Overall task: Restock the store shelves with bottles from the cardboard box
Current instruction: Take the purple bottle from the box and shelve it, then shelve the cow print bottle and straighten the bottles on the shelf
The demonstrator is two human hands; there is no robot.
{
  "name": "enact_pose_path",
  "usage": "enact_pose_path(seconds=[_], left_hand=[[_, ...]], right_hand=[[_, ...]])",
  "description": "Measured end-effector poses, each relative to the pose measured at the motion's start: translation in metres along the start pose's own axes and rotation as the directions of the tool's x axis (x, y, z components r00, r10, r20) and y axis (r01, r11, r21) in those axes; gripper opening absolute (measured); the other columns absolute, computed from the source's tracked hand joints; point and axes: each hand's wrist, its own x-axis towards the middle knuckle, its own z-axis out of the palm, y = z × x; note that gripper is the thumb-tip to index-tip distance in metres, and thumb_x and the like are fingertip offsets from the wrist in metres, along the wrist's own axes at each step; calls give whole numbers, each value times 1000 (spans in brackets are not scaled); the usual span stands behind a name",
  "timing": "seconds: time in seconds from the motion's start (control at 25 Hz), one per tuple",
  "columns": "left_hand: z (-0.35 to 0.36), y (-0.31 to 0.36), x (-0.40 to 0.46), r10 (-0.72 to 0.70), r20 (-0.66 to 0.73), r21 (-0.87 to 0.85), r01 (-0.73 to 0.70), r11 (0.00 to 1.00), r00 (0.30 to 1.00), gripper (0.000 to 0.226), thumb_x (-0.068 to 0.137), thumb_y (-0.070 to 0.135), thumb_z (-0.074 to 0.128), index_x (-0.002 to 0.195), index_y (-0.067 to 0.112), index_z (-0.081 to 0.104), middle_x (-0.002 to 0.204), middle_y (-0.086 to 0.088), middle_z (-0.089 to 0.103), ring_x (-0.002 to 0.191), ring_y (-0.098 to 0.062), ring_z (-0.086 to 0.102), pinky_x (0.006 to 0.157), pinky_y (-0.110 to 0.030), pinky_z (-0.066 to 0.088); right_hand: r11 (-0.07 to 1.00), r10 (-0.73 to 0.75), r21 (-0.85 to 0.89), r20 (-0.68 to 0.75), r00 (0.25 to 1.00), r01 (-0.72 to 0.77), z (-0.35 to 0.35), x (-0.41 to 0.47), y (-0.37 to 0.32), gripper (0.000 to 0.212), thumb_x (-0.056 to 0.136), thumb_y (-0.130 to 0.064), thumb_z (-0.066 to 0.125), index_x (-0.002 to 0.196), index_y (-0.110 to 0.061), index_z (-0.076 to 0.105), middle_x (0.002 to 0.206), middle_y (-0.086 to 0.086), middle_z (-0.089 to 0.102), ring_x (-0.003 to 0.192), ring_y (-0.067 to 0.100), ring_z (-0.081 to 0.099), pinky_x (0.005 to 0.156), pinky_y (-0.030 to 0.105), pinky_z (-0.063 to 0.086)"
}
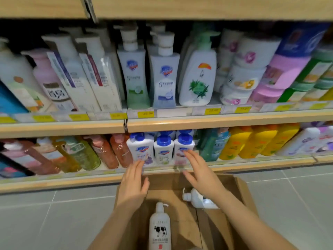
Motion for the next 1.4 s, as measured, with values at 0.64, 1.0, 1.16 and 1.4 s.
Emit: enact_pose_path(seconds=[0.64,1.0,1.16,1.4], left_hand=[[38,-49,-97,-138,154,-89,153,984,978,57,93,9,45,144,27,28,157,11,8,142,-10,16,115,-33,26],[36,-48,-96,-129,165,-53,139,989,978,57,94,11,44,145,29,24,157,11,6,140,0,4,113,-25,19],[36,-45,-95,-128,144,-25,133,991,981,56,93,11,44,144,28,28,157,11,8,139,0,3,108,-23,19],[39,-44,-91,-180,168,-1,182,983,969,57,92,25,50,144,28,27,157,8,13,143,-13,12,113,-39,30]], right_hand=[[891,242,191,567,787,-412,230,-82,25,90,71,-58,61,142,-25,17,147,2,29,121,20,48,95,38,47],[835,230,298,576,784,-464,249,-78,10,88,57,-31,83,127,-22,31,125,-3,28,117,18,37,98,39,42],[789,213,368,588,780,-493,240,-81,21,85,54,-23,82,122,-21,32,122,5,45,105,22,51,85,39,50],[724,244,467,516,821,-508,210,-69,30,77,61,-7,80,117,-25,31,109,4,56,93,18,62,77,40,57]])
